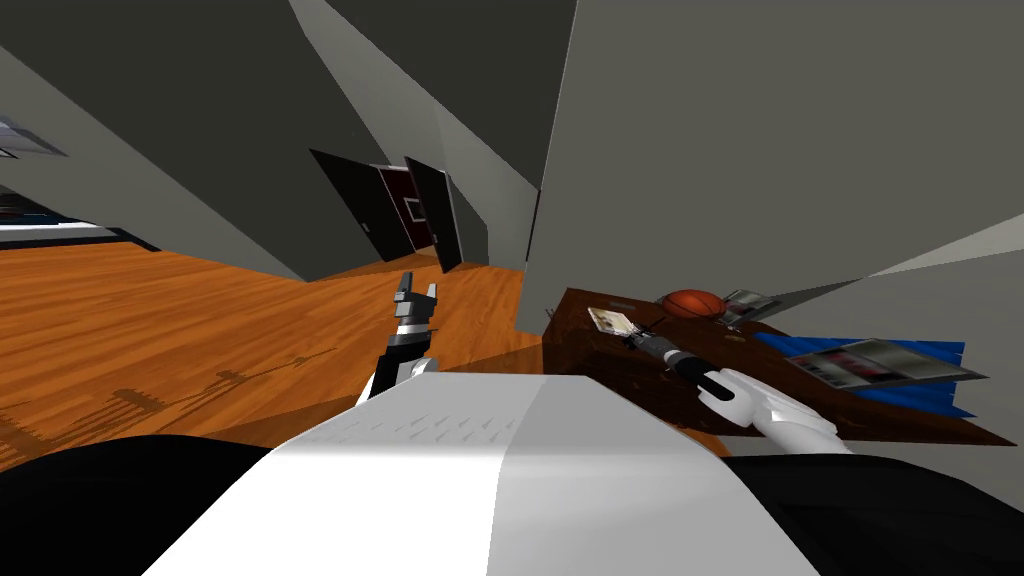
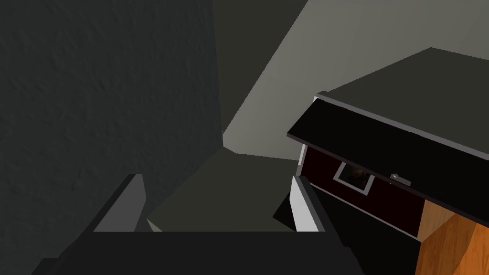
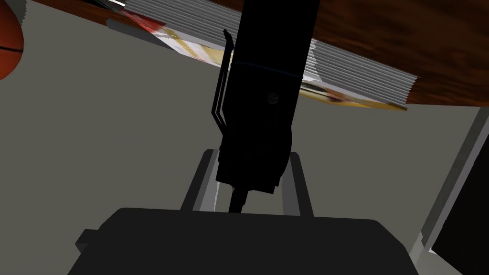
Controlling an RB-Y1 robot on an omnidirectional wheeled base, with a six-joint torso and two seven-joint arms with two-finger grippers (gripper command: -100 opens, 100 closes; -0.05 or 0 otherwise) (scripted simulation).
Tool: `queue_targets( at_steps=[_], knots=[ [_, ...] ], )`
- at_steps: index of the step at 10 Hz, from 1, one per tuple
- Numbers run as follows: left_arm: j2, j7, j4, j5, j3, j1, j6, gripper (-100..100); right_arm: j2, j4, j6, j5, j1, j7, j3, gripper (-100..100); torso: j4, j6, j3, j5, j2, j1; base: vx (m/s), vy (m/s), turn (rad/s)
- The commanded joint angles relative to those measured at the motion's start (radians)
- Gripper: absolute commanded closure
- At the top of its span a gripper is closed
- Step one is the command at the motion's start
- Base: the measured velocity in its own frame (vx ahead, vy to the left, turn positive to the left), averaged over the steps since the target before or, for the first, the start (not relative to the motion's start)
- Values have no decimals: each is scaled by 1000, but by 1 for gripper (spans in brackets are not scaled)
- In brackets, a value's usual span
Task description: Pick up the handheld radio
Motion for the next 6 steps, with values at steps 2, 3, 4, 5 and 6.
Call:
queue_targets(
  at_steps=[2,3,4,5,6],
  knots=[
    [0,0,0,0,0,0,0,0,8,-80,28,-28,82,32,-75,100,0,3,-1,0,-3,-2,110,-11,-140],
    [0,0,0,0,0,0,0,0,8,-107,28,-28,110,32,-75,100,-1,1,-3,-1,-5,-2,61,-11,3],
    [0,0,0,0,0,0,0,0,8,-136,28,-28,141,32,-75,100,-1,0,-2,-1,-3,-2,17,-10,32],
    [0,0,0,0,0,0,0,0,8,-143,28,-28,159,32,-75,100,-1,0,-1,-2,-1,-2,-5,-1,10],
    [0,0,0,0,0,0,0,0,15,-185,44,-55,192,69,-122,100,0,0,0,-1,1,-2,105,-21,-158]
  ],
)
